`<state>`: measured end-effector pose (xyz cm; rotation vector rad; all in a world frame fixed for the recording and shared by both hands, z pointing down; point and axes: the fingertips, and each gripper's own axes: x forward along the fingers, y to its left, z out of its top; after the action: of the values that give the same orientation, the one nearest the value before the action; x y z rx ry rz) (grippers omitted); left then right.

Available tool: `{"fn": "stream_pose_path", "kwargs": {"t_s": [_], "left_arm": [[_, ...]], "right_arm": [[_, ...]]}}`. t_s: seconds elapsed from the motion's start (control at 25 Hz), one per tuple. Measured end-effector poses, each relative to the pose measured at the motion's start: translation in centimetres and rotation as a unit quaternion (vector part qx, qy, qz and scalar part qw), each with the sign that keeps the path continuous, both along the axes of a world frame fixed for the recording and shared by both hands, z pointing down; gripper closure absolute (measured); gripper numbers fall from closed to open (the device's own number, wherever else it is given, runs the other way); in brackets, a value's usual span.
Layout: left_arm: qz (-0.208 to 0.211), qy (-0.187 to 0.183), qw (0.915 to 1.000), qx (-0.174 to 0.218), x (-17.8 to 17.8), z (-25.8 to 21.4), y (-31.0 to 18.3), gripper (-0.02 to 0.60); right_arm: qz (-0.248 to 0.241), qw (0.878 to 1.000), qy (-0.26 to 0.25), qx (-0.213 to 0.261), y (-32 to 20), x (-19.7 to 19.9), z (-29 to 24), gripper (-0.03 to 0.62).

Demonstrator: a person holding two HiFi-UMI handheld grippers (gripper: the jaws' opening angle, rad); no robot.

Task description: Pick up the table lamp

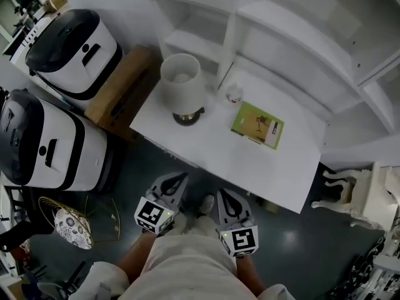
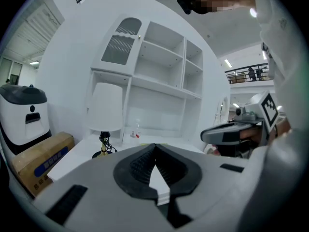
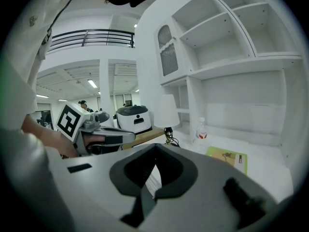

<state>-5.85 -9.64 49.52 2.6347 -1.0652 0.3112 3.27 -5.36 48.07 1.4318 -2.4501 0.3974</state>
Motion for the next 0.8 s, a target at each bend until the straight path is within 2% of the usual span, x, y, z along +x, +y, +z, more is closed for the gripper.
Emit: {"fn": "stream_pose_path", "kwargs": {"t_s": [0.2, 0.6, 0.8], "left_arm": [[0.006, 0.018, 0.9998, 0.0, -1.3, 1.8, -2.7, 0.572], [0.026, 0.009, 0.9996, -0.005, -1.8, 7.6, -6.9, 0.572], [0.01, 0.011, 0.9999, 0.004, -1.9, 9.6, -10.1, 0.571]], "right_arm": [[0.013, 1.0, 0.007, -0.015, -0.5, -0.8, 2.1, 0.583], [0.046, 0.997, -0.005, -0.054, -0.5, -1.7, 6.4, 0.583], [0.051, 0.996, -0.016, -0.069, -0.5, -2.5, 8.4, 0.583]]}}
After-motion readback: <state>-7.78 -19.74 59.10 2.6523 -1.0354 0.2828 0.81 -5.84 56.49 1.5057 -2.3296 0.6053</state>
